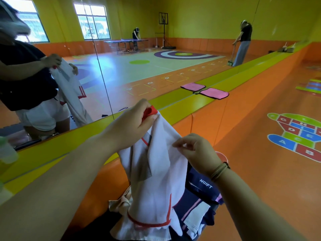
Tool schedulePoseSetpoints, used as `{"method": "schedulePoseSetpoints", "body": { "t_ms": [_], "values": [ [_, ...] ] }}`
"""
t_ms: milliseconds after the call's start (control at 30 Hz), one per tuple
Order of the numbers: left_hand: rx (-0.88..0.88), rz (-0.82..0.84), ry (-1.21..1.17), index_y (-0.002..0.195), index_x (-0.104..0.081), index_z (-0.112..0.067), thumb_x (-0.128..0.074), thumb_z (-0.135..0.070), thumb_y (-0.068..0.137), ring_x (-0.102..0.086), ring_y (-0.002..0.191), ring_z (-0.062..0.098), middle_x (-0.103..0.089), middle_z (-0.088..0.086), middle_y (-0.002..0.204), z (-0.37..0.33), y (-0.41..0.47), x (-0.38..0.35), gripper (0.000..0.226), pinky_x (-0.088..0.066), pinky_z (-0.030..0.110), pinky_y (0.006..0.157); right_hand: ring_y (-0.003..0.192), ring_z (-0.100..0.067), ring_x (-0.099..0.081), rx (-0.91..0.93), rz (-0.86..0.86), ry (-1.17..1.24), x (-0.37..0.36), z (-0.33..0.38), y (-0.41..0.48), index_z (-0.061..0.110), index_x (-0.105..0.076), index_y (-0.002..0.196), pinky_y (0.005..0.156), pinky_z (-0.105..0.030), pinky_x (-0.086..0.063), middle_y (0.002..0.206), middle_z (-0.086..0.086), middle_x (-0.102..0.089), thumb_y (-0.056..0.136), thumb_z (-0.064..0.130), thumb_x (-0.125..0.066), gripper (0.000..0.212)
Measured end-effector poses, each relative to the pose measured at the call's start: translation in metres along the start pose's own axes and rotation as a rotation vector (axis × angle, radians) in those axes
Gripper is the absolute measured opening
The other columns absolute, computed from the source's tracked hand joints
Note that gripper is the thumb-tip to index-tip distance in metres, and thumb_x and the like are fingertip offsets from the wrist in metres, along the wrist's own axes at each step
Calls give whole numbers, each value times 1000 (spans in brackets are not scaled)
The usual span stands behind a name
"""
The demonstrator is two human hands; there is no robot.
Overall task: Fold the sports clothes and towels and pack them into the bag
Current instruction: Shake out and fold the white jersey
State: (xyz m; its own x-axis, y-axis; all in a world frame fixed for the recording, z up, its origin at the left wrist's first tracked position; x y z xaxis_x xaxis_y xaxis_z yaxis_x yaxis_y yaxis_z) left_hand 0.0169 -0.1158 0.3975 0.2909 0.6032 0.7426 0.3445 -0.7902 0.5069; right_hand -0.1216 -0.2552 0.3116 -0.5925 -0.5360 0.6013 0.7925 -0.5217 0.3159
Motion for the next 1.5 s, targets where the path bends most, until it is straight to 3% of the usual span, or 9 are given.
{"method": "schedulePoseSetpoints", "body": {
  "t_ms": [167,267,333,433,700,933,1100,1300,1500],
  "values": [
    [-10,-15,74,88,-45,-18,-62,-31,88,-47,62,12,-50,-7,67,-2,14,8,21,-35,17,58,79,-6,-50,-6,10,56,-4,11,-9,28,-69,95,70,-16,-38,90,4,-51,81,33,-68,15],
    [9,2,66,92,-51,-17,-67,-35,83,-53,74,20,-60,3,80,-2,19,9,26,-40,30,68,88,-8,-51,-6,19,89,-10,17,-16,32,-63,96,77,-22,-42,94,9,-48,64,67,-62,48],
    [17,-5,28,89,-51,-21,-69,-35,81,-53,72,12,-60,1,80,-2,21,12,25,-40,24,68,90,-5,-48,19,35,60,-14,20,-20,31,-59,95,78,-20,-42,97,10,-45,56,76,-55,60],
    [6,-22,-37,78,-48,-28,-72,-33,80,-46,62,0,-53,-8,71,-6,23,18,24,-35,11,61,89,-7,-45,72,64,-13,-20,18,-19,20,-63,97,78,-24,-43,94,8,-42,54,77,-55,72],
    [-26,-35,-127,76,-50,-43,-71,-52,69,-44,65,1,-55,-8,72,-5,24,31,24,-39,20,67,86,-16,-52,79,164,42,-32,5,-8,12,-71,84,78,-42,-48,92,-3,-51,56,62,-65,58],
    [31,-125,-88,77,-48,-32,-65,-51,72,-40,61,5,-52,-6,66,16,16,41,26,-36,25,64,80,-17,-53,175,112,35,-31,5,-2,12,-71,76,75,-34,-44,85,-3,-54,79,37,-59,28],
    [72,-204,-96,77,-49,-40,-55,-63,69,-42,59,14,-47,-4,62,34,12,52,25,-38,30,61,82,-9,-53,201,37,93,-11,1,13,2,-63,70,76,-20,-39,90,-1,-55,87,33,-50,38],
    [108,-289,-134,76,-48,-41,-56,-52,79,-41,61,6,-48,-11,64,47,12,52,13,-36,22,64,77,-4,-53,235,-47,153,10,8,24,8,-60,67,72,-13,-38,84,-1,-57,91,35,-46,39],
    [129,-404,-47,87,-43,-14,-52,-20,96,-43,57,-4,-41,-5,65,36,19,46,14,-31,7,58,55,-6,-36,325,-164,15,16,19,26,13,-46,63,52,-23,-25,55,8,-33,84,54,-43,46]
  ]
}}
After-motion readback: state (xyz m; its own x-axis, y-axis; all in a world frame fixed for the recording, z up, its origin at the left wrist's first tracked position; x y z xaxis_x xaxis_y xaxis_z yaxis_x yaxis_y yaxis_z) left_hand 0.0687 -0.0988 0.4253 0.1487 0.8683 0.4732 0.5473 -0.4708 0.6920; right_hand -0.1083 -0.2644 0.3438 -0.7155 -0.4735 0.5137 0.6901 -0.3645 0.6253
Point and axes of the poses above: each hand's wrist, its own y-axis towards the middle knuckle, its own x-axis out of the back of the hand, z = x × y, the point moved 2 cm from there along y, towards the middle knuckle
